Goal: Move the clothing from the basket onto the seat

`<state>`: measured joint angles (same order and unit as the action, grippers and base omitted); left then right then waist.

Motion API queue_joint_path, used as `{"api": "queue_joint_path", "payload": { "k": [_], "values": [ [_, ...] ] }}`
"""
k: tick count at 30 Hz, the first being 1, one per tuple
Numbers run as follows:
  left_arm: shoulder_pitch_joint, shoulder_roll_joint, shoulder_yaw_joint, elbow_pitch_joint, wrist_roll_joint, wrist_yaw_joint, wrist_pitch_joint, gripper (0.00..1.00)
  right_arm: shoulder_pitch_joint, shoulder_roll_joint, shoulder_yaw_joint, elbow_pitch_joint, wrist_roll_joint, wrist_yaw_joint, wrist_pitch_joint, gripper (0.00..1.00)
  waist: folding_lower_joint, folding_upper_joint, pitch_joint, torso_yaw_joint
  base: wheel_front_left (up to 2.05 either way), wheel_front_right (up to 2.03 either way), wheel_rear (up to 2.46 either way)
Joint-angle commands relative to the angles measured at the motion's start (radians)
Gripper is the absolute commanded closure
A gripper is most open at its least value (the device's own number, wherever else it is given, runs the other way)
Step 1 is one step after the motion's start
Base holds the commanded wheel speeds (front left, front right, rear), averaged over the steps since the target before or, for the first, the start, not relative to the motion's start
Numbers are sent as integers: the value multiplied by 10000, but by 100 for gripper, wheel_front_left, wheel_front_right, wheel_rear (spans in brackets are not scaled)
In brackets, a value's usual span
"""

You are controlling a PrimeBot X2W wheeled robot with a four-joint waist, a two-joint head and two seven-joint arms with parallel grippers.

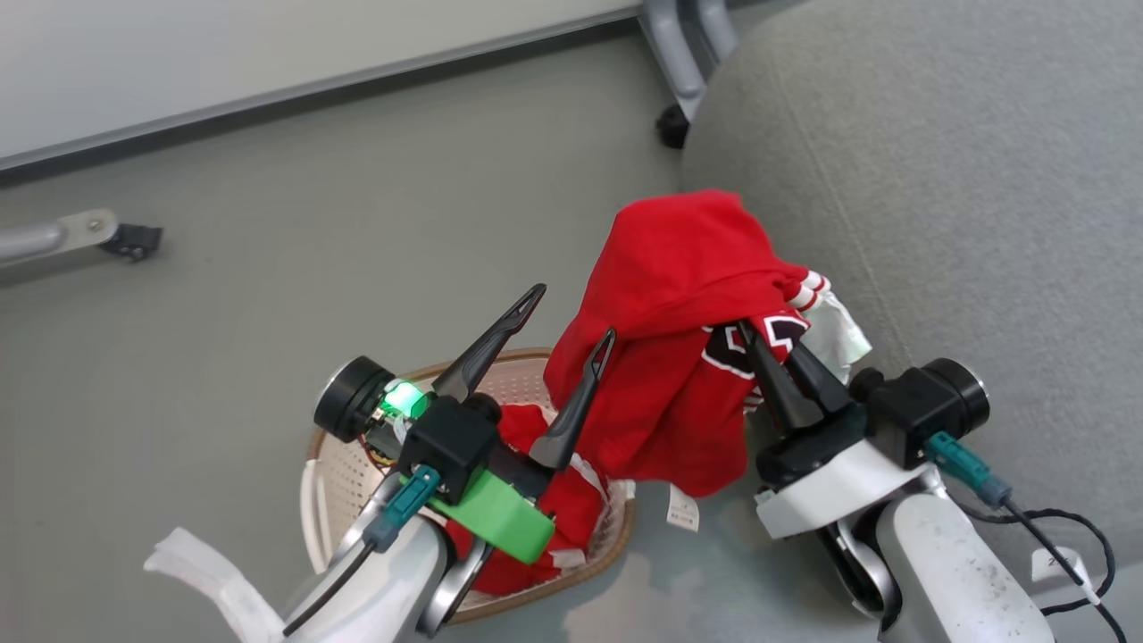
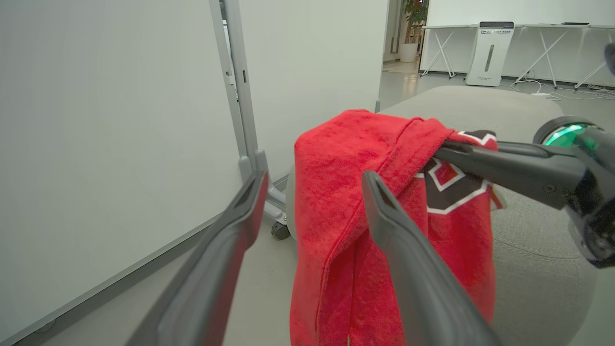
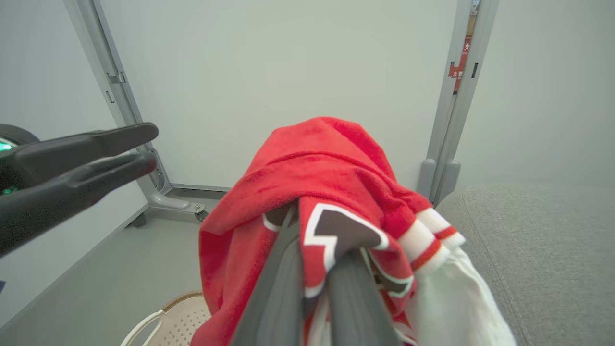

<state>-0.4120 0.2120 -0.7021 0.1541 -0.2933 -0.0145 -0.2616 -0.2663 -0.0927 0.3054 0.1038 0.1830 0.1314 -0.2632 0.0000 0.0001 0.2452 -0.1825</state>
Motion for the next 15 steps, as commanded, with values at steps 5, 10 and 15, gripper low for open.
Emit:
{"api": "queue_joint_path", "payload": {
  "k": [5, 10, 15],
  "values": [
    [802, 341, 757, -791, 608, -120, -40, 0, 22, 213, -599, -833, -89, -14, -23, 100, 0, -1, 918, -1742, 0, 0, 0],
    [1318, 543, 1219, -1235, 932, -470, -40, 0, 228, 377, -1013, -1486, 117, -14, -23, 100, 0, -1, 1297, -2636, 0, 0, 0],
    [1535, 606, 1608, -1470, 1229, -680, -41, 0, 505, 425, -1441, -2054, 416, -14, -23, 100, 0, -1, 1682, -3380, 0, 0, 0]
  ]
}}
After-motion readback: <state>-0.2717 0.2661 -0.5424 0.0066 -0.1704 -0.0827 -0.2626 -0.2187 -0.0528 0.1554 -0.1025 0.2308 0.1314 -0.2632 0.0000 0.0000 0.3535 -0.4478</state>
